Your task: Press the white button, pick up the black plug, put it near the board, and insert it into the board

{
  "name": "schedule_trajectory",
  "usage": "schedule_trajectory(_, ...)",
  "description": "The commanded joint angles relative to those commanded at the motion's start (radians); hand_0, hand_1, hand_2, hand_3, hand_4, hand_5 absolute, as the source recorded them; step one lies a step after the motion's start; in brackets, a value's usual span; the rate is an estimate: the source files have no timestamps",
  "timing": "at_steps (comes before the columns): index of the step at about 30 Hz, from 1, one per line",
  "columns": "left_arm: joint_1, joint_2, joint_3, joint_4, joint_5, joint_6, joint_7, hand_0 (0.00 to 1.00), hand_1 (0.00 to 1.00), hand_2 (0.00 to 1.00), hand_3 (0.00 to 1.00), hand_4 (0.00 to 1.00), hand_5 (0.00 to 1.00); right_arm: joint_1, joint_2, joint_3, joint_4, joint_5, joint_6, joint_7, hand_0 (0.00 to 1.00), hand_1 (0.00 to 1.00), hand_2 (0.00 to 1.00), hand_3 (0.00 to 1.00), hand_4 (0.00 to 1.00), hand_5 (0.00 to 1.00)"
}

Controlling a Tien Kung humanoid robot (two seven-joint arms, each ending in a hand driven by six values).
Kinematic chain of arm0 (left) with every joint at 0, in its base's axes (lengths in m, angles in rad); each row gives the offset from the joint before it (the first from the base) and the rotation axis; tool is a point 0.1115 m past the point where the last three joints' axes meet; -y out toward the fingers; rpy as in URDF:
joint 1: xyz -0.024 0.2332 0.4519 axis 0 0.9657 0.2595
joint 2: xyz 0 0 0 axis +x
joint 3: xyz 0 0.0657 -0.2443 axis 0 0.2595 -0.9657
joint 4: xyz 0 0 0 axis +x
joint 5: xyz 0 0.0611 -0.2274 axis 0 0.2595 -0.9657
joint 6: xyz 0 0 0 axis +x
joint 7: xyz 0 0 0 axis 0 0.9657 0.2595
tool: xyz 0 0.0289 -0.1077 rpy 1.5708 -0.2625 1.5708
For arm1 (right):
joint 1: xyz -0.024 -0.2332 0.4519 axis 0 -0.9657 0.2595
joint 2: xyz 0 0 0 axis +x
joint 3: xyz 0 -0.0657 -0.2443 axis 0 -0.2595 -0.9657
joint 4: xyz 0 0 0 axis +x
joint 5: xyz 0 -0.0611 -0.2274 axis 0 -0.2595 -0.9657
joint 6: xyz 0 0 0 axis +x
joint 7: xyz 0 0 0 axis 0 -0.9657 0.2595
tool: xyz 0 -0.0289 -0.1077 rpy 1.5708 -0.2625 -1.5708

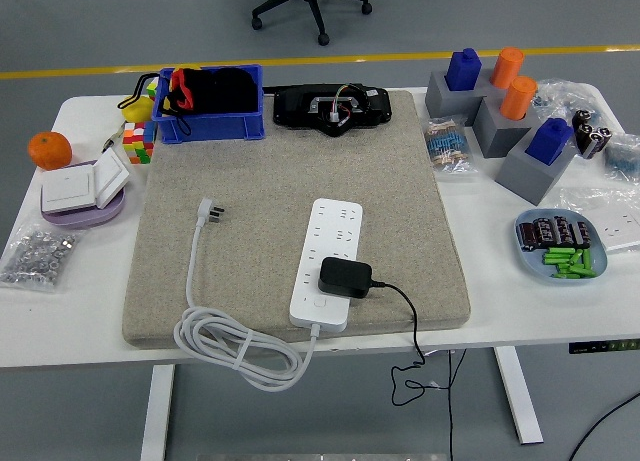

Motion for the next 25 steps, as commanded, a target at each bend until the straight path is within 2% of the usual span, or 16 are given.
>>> schedule_trajectory(6,-0.005,-0.002,-0.021,0.000,0.015,0.000,0.007,0.706,0.697,0.670,0.712,0.720,0.292,0.016,-0.005,-0.010,-0.003,-0.006,0.012,-0.012,0.521,0.396,0.403,0.455,0.736,0.211)
schedule_trajectory(25,-0.019,-0.003,-0.026,0.000,0.016,0.001,0.006,0.706,0.697,0.670,0.712,0.721,0.292,0.038,-0.020,-0.034,0.001,-0.013,0.059,-0.053,0.521,0.400,0.412,0.463,0.733,0.209)
